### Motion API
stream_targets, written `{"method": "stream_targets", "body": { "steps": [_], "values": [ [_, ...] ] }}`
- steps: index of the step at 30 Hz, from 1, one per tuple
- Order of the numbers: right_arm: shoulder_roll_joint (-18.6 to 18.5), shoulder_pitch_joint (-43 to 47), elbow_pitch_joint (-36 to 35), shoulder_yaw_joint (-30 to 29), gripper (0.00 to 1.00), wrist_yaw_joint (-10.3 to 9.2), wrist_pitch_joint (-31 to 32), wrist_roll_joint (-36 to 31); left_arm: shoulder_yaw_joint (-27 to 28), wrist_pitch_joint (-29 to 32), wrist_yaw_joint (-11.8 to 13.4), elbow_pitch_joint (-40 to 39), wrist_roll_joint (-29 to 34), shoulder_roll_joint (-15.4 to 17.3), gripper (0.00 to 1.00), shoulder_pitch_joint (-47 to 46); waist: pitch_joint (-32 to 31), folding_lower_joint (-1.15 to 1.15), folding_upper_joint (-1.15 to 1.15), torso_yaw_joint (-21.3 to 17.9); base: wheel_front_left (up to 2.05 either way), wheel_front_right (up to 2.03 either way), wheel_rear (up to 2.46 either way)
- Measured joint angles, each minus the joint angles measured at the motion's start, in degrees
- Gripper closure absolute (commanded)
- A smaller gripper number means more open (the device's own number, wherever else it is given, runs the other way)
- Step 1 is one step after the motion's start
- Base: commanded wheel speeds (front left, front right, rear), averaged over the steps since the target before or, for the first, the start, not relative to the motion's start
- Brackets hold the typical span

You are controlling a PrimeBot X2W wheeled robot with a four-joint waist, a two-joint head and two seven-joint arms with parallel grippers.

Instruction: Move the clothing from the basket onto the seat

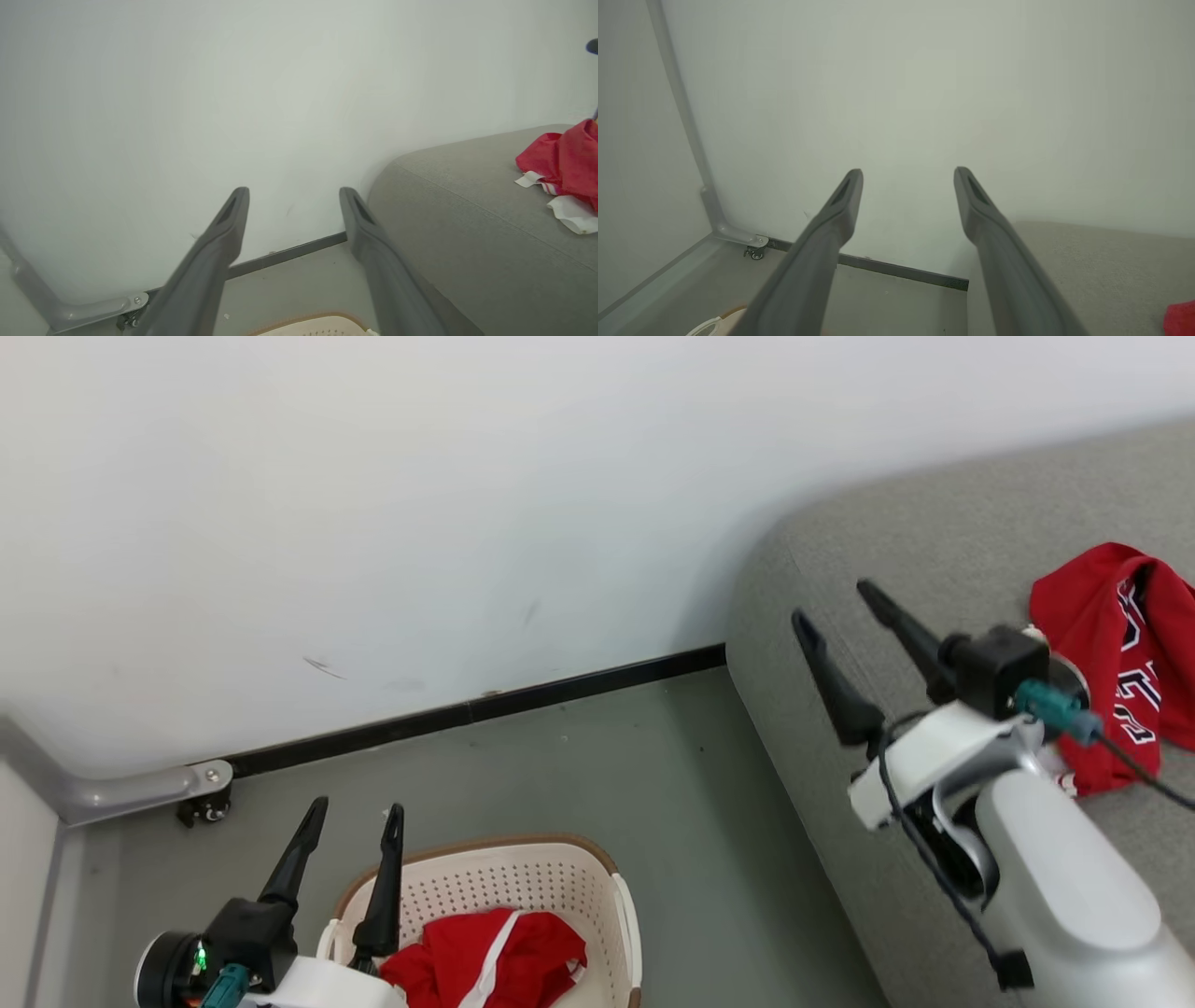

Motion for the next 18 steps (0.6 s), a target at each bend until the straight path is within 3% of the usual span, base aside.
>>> {"method": "stream_targets", "body": {
  "steps": [13,18],
  "values": [
    [-1.8,13.5,-4.1,1.6,0.00,0.00,0.0,2.2,3.1,0.0,1.0,3.0,0.0,-1.0,0.00,4.3,-3.3,0.00,0.00,3.2,0.00,0.00,0.00],
    [-1.5,17.6,-5.2,-0.4,0.00,0.00,0.0,2.5,3.2,0.0,1.0,4.1,0.4,-1.1,0.00,5.5,-4.1,0.00,0.00,4.2,0.00,0.00,0.00]
  ]
}}
